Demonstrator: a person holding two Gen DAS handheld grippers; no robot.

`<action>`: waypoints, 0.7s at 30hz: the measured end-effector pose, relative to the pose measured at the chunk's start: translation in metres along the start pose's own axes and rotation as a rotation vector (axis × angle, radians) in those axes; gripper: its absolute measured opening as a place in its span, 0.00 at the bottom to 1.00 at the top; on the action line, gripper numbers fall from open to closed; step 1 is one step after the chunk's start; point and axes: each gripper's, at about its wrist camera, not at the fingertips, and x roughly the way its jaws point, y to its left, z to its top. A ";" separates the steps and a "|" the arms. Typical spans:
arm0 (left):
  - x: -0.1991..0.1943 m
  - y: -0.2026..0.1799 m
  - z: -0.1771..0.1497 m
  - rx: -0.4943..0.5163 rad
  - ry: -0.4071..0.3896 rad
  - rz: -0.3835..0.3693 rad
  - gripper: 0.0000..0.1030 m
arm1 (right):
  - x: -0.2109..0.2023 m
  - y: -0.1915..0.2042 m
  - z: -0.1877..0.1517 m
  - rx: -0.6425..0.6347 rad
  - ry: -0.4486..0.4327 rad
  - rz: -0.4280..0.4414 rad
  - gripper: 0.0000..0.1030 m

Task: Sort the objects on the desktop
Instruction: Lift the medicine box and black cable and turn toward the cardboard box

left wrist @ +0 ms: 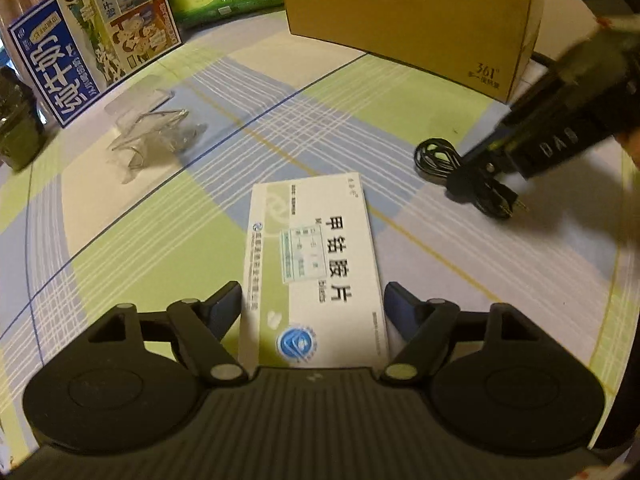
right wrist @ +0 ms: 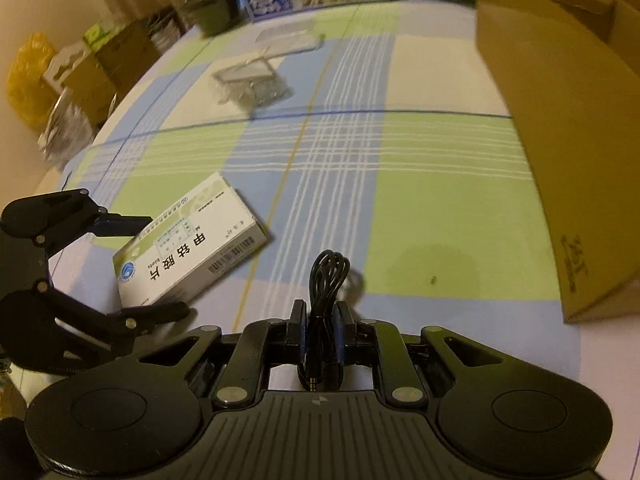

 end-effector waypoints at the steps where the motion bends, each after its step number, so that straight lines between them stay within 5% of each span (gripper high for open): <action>1: 0.002 0.002 0.002 -0.011 0.002 -0.004 0.72 | -0.001 0.001 -0.002 -0.003 -0.021 -0.013 0.10; 21: 0.003 -0.002 0.003 -0.142 -0.002 -0.016 0.65 | 0.007 0.017 -0.013 -0.123 -0.096 -0.082 0.09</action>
